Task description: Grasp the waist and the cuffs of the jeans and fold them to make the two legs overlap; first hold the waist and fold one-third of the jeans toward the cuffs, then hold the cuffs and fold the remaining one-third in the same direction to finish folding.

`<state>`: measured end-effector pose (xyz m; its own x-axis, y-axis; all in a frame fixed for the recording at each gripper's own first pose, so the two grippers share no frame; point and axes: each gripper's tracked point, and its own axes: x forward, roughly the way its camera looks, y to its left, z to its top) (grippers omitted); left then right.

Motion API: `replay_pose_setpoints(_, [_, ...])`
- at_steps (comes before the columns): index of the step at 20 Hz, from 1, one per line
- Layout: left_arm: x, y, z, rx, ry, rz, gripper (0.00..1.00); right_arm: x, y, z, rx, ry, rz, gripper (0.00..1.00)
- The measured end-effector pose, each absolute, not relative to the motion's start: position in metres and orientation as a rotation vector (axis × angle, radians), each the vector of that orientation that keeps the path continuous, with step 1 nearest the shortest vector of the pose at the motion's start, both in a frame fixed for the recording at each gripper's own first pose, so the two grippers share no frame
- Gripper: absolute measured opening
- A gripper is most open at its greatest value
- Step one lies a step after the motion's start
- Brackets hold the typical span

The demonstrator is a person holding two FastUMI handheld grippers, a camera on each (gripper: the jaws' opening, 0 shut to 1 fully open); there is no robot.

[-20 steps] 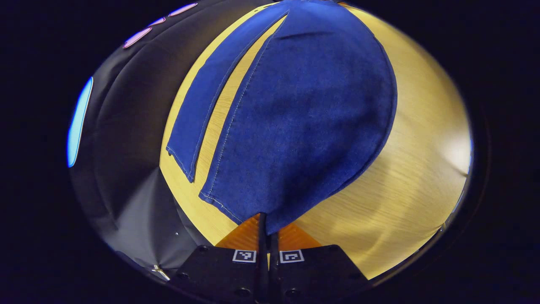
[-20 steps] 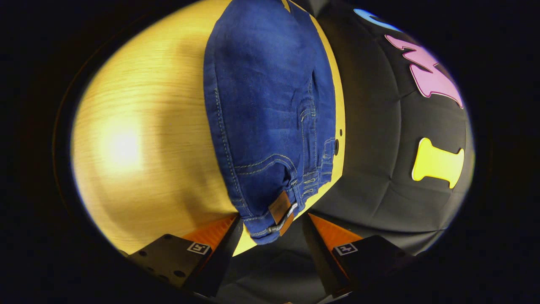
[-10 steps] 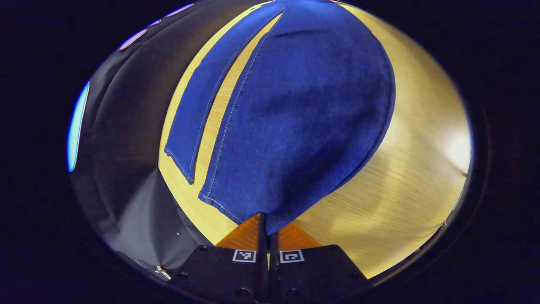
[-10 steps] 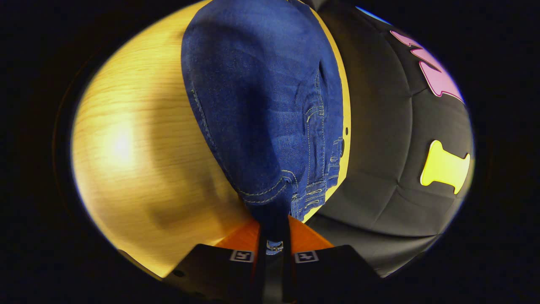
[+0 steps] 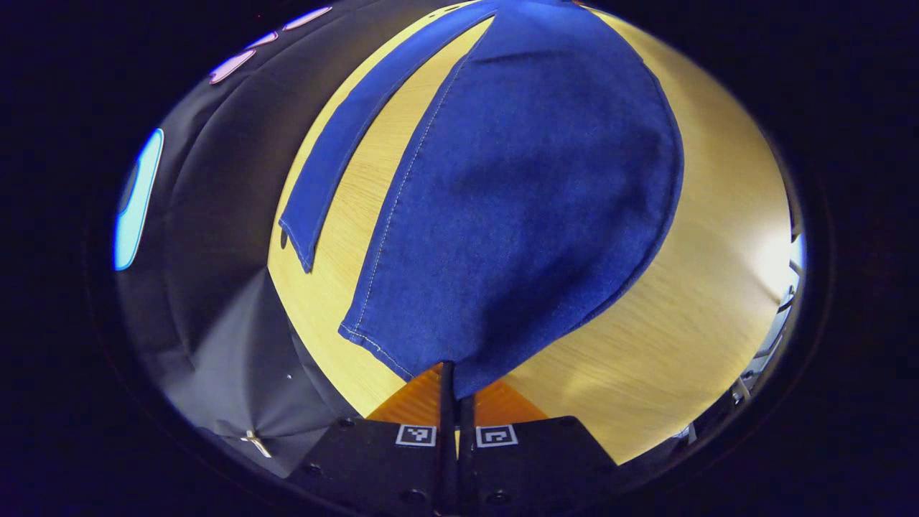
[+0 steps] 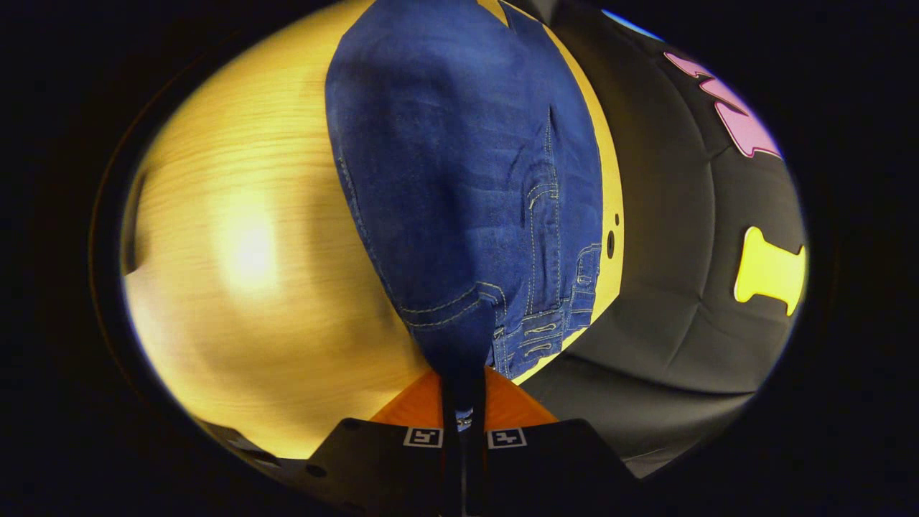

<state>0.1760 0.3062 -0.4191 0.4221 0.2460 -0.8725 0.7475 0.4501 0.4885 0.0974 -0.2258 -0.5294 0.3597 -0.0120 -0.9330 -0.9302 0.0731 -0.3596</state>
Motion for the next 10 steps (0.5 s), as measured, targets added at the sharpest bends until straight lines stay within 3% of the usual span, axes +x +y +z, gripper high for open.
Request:
replay_pose_setpoints(6, [0.198, 0.303, -0.386, 0.951, 1.142, -0.386, 0.06, 0.134, -0.222, -0.482, -1.307, 0.904, 0.837, 0.07])
replay_pose_setpoints(8, [0.214, 0.307, -0.37, 0.859, 1.206, -0.307, 0.06, 0.158, -0.219, -0.466, -1.308, 0.875, 0.816, 0.07])
replay_pose_setpoints(10, [0.246, 0.302, -0.346, 0.776, 1.173, -0.248, 0.06, 0.188, -0.214, -0.454, -1.28, 0.852, 0.782, 0.07])
